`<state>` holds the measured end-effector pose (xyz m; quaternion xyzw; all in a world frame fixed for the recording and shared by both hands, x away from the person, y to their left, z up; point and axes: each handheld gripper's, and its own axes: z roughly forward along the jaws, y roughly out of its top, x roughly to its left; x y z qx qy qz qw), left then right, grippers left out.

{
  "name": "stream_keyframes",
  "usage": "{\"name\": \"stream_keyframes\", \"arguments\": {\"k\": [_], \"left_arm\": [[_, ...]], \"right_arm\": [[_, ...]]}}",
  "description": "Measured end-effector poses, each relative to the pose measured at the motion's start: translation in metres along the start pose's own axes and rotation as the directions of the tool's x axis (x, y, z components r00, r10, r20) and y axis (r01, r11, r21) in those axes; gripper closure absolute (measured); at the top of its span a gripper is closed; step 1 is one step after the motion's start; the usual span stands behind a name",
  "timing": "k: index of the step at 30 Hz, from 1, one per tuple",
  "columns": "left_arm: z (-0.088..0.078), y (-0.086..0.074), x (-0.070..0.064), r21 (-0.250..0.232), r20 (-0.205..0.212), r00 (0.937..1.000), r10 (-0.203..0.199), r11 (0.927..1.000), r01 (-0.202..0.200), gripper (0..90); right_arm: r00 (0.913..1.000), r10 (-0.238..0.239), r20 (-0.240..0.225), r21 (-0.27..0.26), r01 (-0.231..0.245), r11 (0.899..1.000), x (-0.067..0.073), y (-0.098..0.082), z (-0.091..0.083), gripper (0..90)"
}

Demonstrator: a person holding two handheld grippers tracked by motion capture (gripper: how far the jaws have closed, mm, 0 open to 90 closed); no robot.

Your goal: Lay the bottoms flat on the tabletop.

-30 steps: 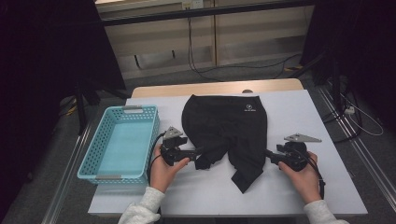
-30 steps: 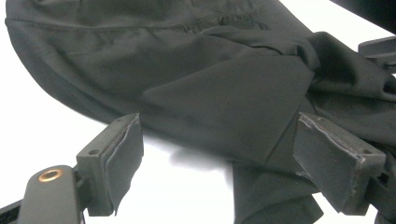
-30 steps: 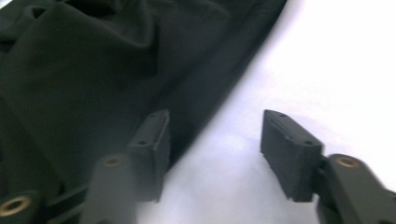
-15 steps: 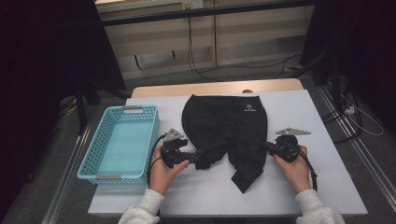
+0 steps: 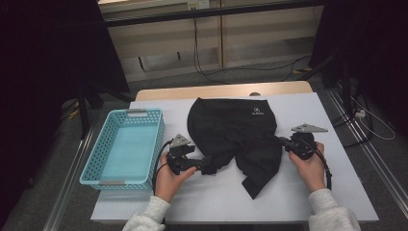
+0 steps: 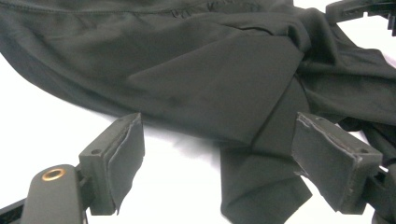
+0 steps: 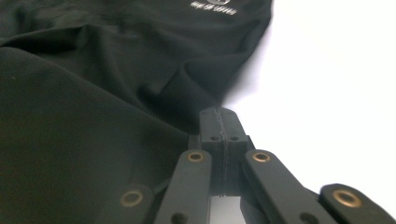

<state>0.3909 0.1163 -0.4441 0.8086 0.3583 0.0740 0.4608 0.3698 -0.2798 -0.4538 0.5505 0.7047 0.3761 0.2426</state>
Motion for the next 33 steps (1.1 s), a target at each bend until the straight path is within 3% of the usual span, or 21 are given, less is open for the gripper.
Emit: {"name": "stream_keyframes", "arguments": {"k": [2,5,9,15,17,20,25,28,30,33], "left_arm": [[-0.001,0.001,-0.002,-0.003,0.004,1.0000,0.002,1.0000,-0.002,18.1],[-0.003,0.001,-0.003,-0.010,0.005,0.9999,0.010,0.9999,-0.010,18.3],[-0.006,0.001,-0.002,-0.006,0.002,0.9999,0.013,0.9999,-0.013,18.4],[-0.008,0.002,-0.005,-0.015,0.009,0.9996,0.027,0.9995,-0.027,18.6],[-0.009,0.003,-0.006,-0.020,0.013,0.9994,0.032,0.9993,-0.031,18.6],[-0.010,0.004,-0.007,-0.018,0.025,0.9989,0.041,0.9990,-0.041,18.6],[-0.009,0.003,-0.010,-0.010,0.032,0.9976,0.061,0.9981,-0.060,18.8],[-0.010,0.006,-0.016,-0.017,0.037,0.9966,0.074,0.9972,-0.073,18.9],[-0.010,0.008,-0.022,-0.024,0.046,0.9957,0.081,0.9965,-0.080,19.5],[-0.010,0.009,-0.031,-0.026,0.061,0.9929,0.102,0.9946,-0.100,19.5]], "right_arm": [[0.9998,-0.010,0.018,0.008,0.010,1.000,-0.003,0.001,0.000,90.0],[1.0000,0.003,-0.009,-0.016,-0.003,1.000,-0.004,0.002,-0.003,88.1],[0.9994,-0.011,-0.032,-0.039,0.009,0.999,0.003,0.002,-0.008,63.0],[0.9966,-0.061,-0.055,-0.036,0.059,0.998,0.018,-0.003,-0.025,44.0],[0.9963,-0.056,-0.066,-0.035,0.054,0.998,0.020,-0.006,-0.029,38.9],[0.9947,-0.032,-0.098,-0.033,0.029,0.999,0.023,-0.011,-0.035,35.9],[0.9939,-0.029,-0.107,-0.031,0.026,0.999,0.026,-0.023,-0.049,29.1],[0.9910,-0.045,-0.126,0.001,0.045,0.999,0.031,-0.030,-0.057,28.6],[0.9892,-0.072,-0.128,-0.001,0.072,0.997,0.036,-0.034,-0.063,28.0],[0.9873,-0.076,-0.140,-0.001,0.076,0.997,0.040,-0.041,-0.069,27.4]]}}
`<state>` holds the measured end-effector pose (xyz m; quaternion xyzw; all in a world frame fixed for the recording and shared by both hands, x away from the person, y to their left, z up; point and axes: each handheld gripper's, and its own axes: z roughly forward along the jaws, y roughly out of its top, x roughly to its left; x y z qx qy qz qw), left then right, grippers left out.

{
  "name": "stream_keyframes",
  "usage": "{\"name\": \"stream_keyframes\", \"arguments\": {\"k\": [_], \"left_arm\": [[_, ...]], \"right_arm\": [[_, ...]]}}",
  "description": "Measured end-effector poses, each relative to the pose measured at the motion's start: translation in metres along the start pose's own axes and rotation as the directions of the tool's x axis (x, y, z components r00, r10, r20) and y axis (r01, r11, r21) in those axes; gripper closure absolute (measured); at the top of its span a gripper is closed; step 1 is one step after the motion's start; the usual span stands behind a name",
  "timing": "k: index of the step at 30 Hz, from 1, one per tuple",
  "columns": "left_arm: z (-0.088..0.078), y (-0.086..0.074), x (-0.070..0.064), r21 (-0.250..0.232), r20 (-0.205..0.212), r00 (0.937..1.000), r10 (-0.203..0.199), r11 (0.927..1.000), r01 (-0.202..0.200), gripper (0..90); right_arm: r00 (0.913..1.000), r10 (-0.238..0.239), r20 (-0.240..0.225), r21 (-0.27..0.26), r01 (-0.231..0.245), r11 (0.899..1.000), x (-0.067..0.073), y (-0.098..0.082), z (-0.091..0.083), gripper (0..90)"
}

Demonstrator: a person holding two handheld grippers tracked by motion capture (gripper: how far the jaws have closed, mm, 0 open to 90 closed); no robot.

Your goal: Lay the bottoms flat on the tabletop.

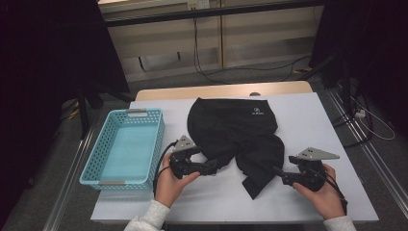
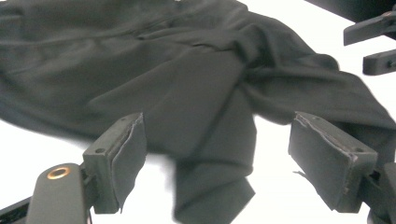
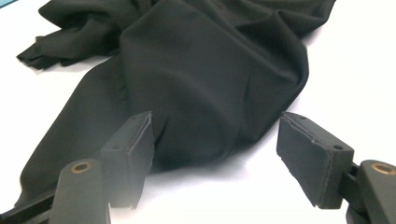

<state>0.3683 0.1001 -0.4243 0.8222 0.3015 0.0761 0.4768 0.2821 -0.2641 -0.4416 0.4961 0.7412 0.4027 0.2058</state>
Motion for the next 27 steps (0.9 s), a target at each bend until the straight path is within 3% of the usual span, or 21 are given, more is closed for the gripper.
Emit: {"name": "stream_keyframes", "arguments": {"k": [4,9,12,16,18,20,22,27], "left_arm": [[0.007,-0.002,-0.011,0.008,0.028,0.9996,0.001,1.0000,-0.001,19.5],[0.019,-0.001,-0.024,0.035,0.068,0.9971,0.034,0.9987,-0.037,22.4],[0.024,0.001,-0.029,0.032,0.090,0.9944,0.056,0.9977,-0.059,30.3],[0.032,0.004,-0.030,0.035,0.106,0.9914,0.077,0.9960,-0.082,43.7],[0.036,0.005,-0.030,0.043,0.114,0.9902,0.081,0.9953,-0.086,46.0],[0.039,0.006,-0.030,0.042,0.119,0.9898,0.079,0.9955,-0.085,44.7],[0.041,0.007,-0.031,0.045,0.127,0.9886,0.081,0.9952,-0.087,42.7],[0.043,0.006,-0.029,0.052,0.126,0.9892,0.074,0.9954,-0.081,39.9]], "right_arm": [[0.9989,0.043,-0.017,-0.017,-0.043,0.999,0.002,-0.005,-0.007,26.2],[1.0000,-0.003,-0.002,-0.021,0.003,1.000,0.011,-0.007,-0.010,26.8],[0.9999,-0.014,0.006,-0.010,0.014,1.000,0.011,-0.009,-0.009,26.2],[0.9998,0.016,0.012,-0.012,-0.016,1.000,0.006,-0.013,-0.009,24.6],[0.9997,0.022,0.013,-0.025,-0.022,0.999,0.006,-0.013,-0.011,26.1],[0.9997,0.024,-0.005,-0.044,-0.025,0.999,0.010,-0.012,-0.013,33.1],[0.9984,-0.004,-0.056,-0.060,0.001,0.998,0.016,-0.009,-0.013,53.2],[0.9908,-0.056,-0.123,-0.064,0.049,0.997,0.036,0.000,-0.005,57.7]]}}
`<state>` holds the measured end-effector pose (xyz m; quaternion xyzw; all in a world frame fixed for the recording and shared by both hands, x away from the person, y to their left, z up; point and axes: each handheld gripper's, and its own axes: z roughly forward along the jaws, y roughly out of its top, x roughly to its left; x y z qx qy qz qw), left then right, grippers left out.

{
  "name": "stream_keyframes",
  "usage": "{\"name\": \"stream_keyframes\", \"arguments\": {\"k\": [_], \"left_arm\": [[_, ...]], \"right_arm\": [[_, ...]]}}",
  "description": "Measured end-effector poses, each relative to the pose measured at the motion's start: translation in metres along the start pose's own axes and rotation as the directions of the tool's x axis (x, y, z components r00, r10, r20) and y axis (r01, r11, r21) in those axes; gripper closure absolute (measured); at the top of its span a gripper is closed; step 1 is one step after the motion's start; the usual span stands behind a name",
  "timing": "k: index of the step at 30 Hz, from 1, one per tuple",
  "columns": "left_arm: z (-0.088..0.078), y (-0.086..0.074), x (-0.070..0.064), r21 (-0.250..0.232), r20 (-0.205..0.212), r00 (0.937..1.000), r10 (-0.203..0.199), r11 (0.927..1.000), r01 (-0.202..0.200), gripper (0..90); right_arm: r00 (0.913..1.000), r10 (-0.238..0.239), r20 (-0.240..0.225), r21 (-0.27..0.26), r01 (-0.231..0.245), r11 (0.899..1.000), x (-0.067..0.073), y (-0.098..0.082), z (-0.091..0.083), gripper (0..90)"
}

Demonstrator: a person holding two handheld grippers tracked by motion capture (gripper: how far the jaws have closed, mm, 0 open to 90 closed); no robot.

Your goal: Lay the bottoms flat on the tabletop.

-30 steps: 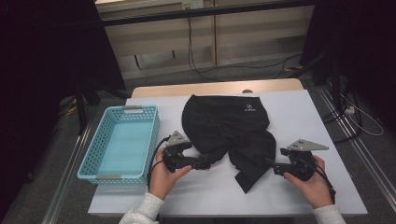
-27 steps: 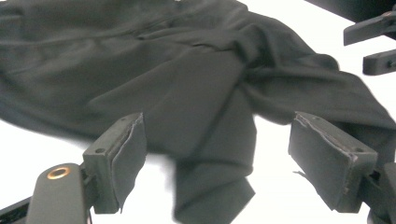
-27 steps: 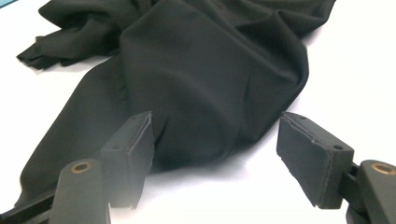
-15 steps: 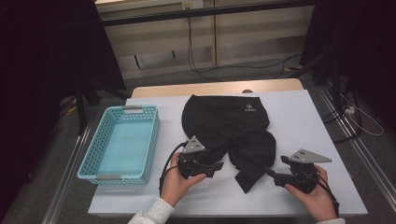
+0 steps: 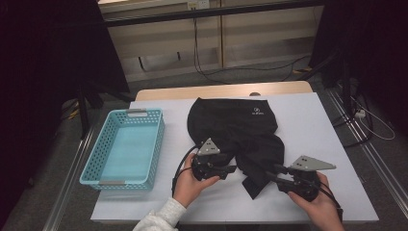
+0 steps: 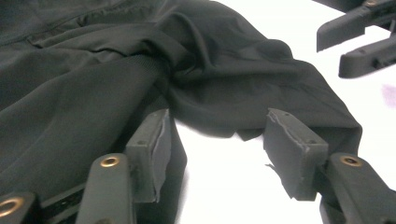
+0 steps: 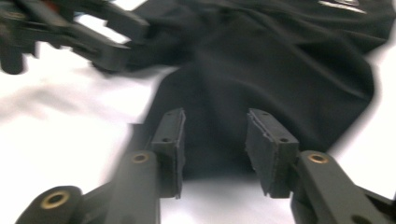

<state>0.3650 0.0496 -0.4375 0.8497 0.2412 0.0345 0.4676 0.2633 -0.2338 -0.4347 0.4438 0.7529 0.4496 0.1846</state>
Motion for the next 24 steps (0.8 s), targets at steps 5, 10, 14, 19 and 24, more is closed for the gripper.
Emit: {"name": "stream_keyframes", "arguments": {"k": [5,10,14,19,24], "left_arm": [[0.000,-0.005,0.003,0.021,0.008,0.9996,-0.025,0.9995,0.025,32.7],[-0.003,-0.009,0.001,0.026,0.013,0.9996,-0.026,0.9993,0.026,30.8],[-0.007,-0.012,0.002,0.029,-0.002,0.9997,-0.026,0.9992,0.026,30.6],[-0.011,-0.012,0.003,0.012,-0.005,0.9992,-0.040,0.9991,0.040,30.7],[-0.008,-0.012,0.001,0.028,0.022,0.9980,-0.059,0.9979,0.059,35.6]], "right_arm": [[0.9965,-0.079,-0.025,0.097,0.082,0.992,0.017,0.002,0.024,63.7],[0.9935,-0.105,-0.044,0.198,0.111,0.974,0.013,-0.004,0.039,82.3],[0.9945,-0.096,-0.042,0.199,0.103,0.975,0.009,-0.001,0.041,90.0],[0.9970,-0.074,-0.022,0.133,0.076,0.988,0.001,0.008,0.031,90.0],[0.9994,-0.020,0.029,0.082,0.017,0.996,-0.018,0.009,0.022,90.0]]}}
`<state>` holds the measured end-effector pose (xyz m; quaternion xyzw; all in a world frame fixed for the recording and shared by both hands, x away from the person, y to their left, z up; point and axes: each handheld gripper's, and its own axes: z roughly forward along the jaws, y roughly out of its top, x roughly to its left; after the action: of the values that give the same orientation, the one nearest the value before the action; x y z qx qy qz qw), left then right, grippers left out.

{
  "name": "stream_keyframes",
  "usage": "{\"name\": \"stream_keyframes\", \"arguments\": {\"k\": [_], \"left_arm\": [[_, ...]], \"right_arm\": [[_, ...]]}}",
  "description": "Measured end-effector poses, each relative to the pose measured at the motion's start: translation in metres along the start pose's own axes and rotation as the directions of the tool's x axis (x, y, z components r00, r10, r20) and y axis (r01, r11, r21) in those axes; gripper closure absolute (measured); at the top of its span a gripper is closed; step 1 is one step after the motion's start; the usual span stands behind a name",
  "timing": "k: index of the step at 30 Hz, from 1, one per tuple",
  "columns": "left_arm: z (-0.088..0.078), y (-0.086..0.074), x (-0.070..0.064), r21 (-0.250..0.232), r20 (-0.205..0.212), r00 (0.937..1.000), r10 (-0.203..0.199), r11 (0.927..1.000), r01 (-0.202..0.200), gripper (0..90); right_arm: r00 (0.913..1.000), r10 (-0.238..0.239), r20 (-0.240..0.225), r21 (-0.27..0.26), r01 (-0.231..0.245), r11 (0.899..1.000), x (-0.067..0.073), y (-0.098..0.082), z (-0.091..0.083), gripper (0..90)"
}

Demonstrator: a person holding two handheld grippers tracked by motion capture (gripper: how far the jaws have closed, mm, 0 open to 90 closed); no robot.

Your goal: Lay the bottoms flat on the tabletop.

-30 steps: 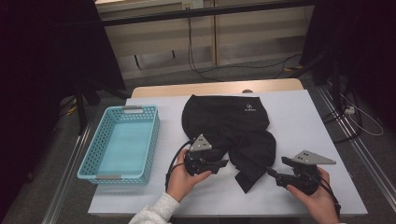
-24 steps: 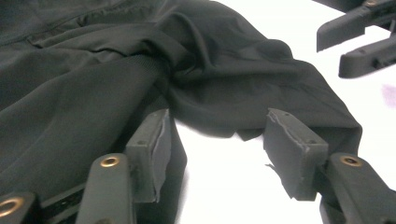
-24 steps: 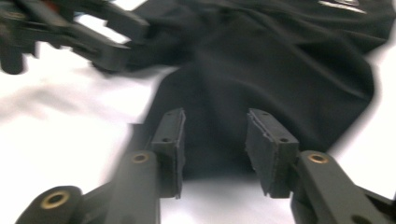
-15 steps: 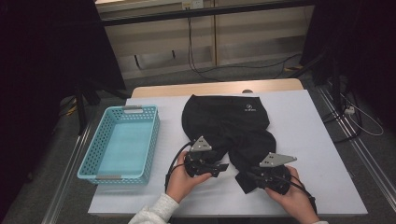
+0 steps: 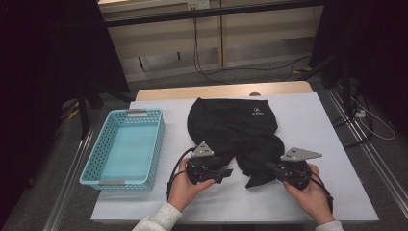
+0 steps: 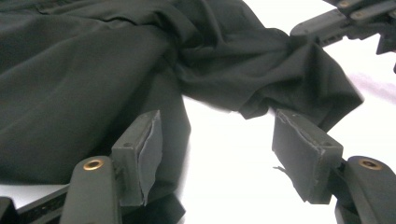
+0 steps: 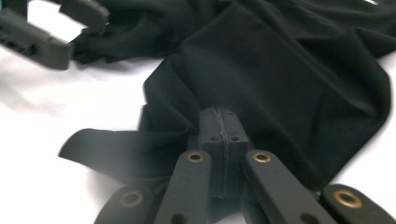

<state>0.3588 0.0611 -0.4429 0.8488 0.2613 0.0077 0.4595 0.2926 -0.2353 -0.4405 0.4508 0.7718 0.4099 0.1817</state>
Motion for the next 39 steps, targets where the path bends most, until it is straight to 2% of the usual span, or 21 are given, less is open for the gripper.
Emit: {"name": "stream_keyframes", "arguments": {"k": [2,6,9,10,11,14,17,21,23,27,30,33,35,37,39], "left_arm": [[0.003,0.000,-0.002,0.004,0.007,1.0000,0.005,1.0000,-0.005,36.1],[0.007,0.001,-0.005,0.014,0.022,0.9997,0.009,0.9999,-0.009,40.2],[0.011,0.001,-0.007,0.019,0.031,0.9994,0.015,0.9997,-0.016,42.4],[0.013,0.001,-0.008,0.019,0.022,0.9996,0.018,0.9996,-0.019,42.9],[0.014,0.002,-0.008,0.021,0.034,0.9992,0.022,0.9995,-0.023,43.0],[0.017,0.002,-0.010,0.024,0.050,0.9985,0.022,0.9994,-0.023,45.2],[0.020,0.003,-0.013,0.025,0.052,0.9981,0.033,0.9991,-0.034,46.4],[0.023,0.003,-0.016,0.042,0.072,0.9967,0.037,0.9983,-0.040,49.9],[0.026,0.002,-0.018,0.050,0.082,0.9957,0.043,0.9976,-0.047,50.3],[0.031,0.003,-0.021,0.059,0.101,0.9934,0.054,0.9964,-0.060,51.6],[0.034,0.005,-0.022,0.068,0.109,0.9923,0.059,0.9955,-0.067,52.5],[0.038,0.006,-0.024,0.070,0.110,0.9916,0.069,0.9946,-0.077,53.3],[0.040,0.005,-0.025,0.067,0.109,0.9915,0.071,0.9946,-0.079,53.4],[0.041,0.005,-0.025,0.070,0.111,0.9911,0.072,0.9943,-0.080,53.5],[0.041,0.005,-0.025,0.073,0.113,0.9913,0.068,0.9944,-0.077,53.4]], "right_arm": [[0.9997,0.007,0.023,0.000,-0.007,1.000,-0.006,-0.002,-0.002,90.0],[0.9987,0.030,0.042,-0.019,-0.030,0.999,-0.014,-0.004,-0.005,90.0],[0.9975,0.025,0.066,-0.004,-0.025,1.000,-0.016,-0.006,-0.003,90.0],[0.9966,0.012,0.081,0.003,-0.012,1.000,-0.016,-0.006,-0.003,90.0],[0.9955,0.008,0.094,0.004,-0.009,1.000,-0.017,-0.006,-0.003,90.0],[0.9920,0.030,0.123,-0.011,-0.029,1.000,-0.020,-0.008,-0.004,89.0],[0.9881,0.079,0.132,-0.006,-0.079,0.997,-0.023,-0.012,-0.003,86.8],[0.9867,0.088,0.137,-0.053,-0.081,0.995,-0.021,-0.010,-0.009,71.7],[0.9889,0.075,0.128,-0.086,-0.064,0.994,-0.018,-0.008,-0.012,60.6],[0.9956,0.044,0.083,-0.094,-0.036,0.995,-0.006,-0.005,-0.016,55.4],[0.9992,0.004,0.039,-0.067,-0.002,0.998,0.005,-0.005,-0.013,55.9],[0.9996,-0.005,-0.027,0.007,0.005,1.000,0.015,-0.008,-0.002,56.4],[0.9983,-0.051,-0.029,0.049,0.052,0.997,0.020,-0.010,0.004,55.7],[0.9970,-0.076,-0.013,0.077,0.077,0.994,0.021,-0.013,0.009,63.5],[0.9978,-0.066,-0.001,0.086,0.066,0.994,0.018,-0.016,0.011,80.3]]}}
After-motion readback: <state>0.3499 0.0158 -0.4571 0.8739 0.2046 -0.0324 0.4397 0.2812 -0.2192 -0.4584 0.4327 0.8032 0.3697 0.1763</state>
